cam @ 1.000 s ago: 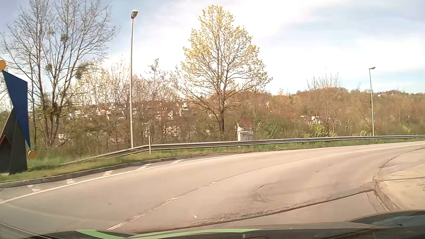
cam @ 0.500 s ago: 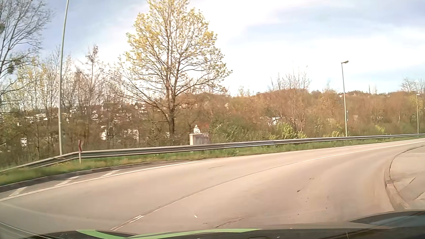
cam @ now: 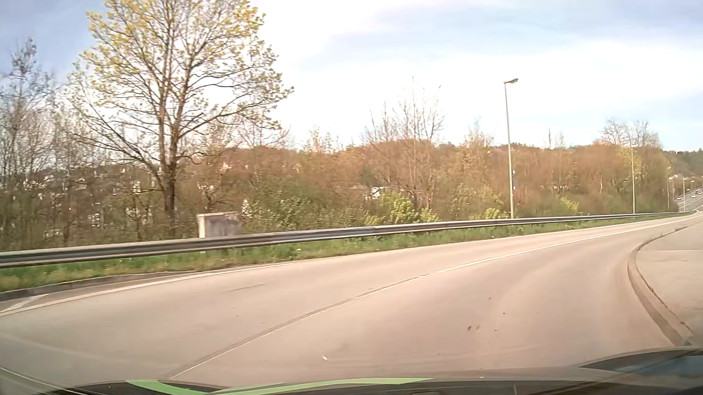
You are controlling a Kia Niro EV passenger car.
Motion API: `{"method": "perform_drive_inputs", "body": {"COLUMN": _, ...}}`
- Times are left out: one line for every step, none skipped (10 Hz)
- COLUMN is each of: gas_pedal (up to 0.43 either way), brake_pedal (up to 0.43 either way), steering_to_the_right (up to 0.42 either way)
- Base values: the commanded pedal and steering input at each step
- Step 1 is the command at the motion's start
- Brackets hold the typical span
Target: Follow the waypoints while adhering to traffic rules and regulations
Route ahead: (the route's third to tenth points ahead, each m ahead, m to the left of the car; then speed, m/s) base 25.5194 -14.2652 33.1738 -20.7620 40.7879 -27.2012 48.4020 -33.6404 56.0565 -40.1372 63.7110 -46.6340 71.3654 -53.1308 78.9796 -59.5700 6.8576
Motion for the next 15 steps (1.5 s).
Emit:
{"method": "perform_drive_inputs", "body": {"gas_pedal": 0.138, "brake_pedal": 0.000, "steering_to_the_right": 0.205}}
{"method": "perform_drive_inputs", "body": {"gas_pedal": 0.157, "brake_pedal": 0.000, "steering_to_the_right": 0.196}}
{"method": "perform_drive_inputs", "body": {"gas_pedal": 0.157, "brake_pedal": 0.000, "steering_to_the_right": 0.191}}
{"method": "perform_drive_inputs", "body": {"gas_pedal": 0.157, "brake_pedal": 0.000, "steering_to_the_right": 0.187}}
{"method": "perform_drive_inputs", "body": {"gas_pedal": 0.157, "brake_pedal": 0.000, "steering_to_the_right": 0.187}}
{"method": "perform_drive_inputs", "body": {"gas_pedal": 0.157, "brake_pedal": 0.000, "steering_to_the_right": 0.186}}
{"method": "perform_drive_inputs", "body": {"gas_pedal": 0.169, "brake_pedal": 0.000, "steering_to_the_right": 0.183}}
{"method": "perform_drive_inputs", "body": {"gas_pedal": 0.169, "brake_pedal": 0.000, "steering_to_the_right": 0.181}}
{"method": "perform_drive_inputs", "body": {"gas_pedal": 0.169, "brake_pedal": 0.000, "steering_to_the_right": 0.176}}
{"method": "perform_drive_inputs", "body": {"gas_pedal": 0.169, "brake_pedal": 0.000, "steering_to_the_right": 0.172}}
{"method": "perform_drive_inputs", "body": {"gas_pedal": 0.169, "brake_pedal": 0.000, "steering_to_the_right": 0.168}}
{"method": "perform_drive_inputs", "body": {"gas_pedal": 0.169, "brake_pedal": 0.000, "steering_to_the_right": 0.161}}
{"method": "perform_drive_inputs", "body": {"gas_pedal": 0.169, "brake_pedal": 0.000, "steering_to_the_right": 0.156}}
{"method": "perform_drive_inputs", "body": {"gas_pedal": 0.169, "brake_pedal": 0.000, "steering_to_the_right": 0.151}}
{"method": "perform_drive_inputs", "body": {"gas_pedal": 0.169, "brake_pedal": 0.000, "steering_to_the_right": 0.147}}
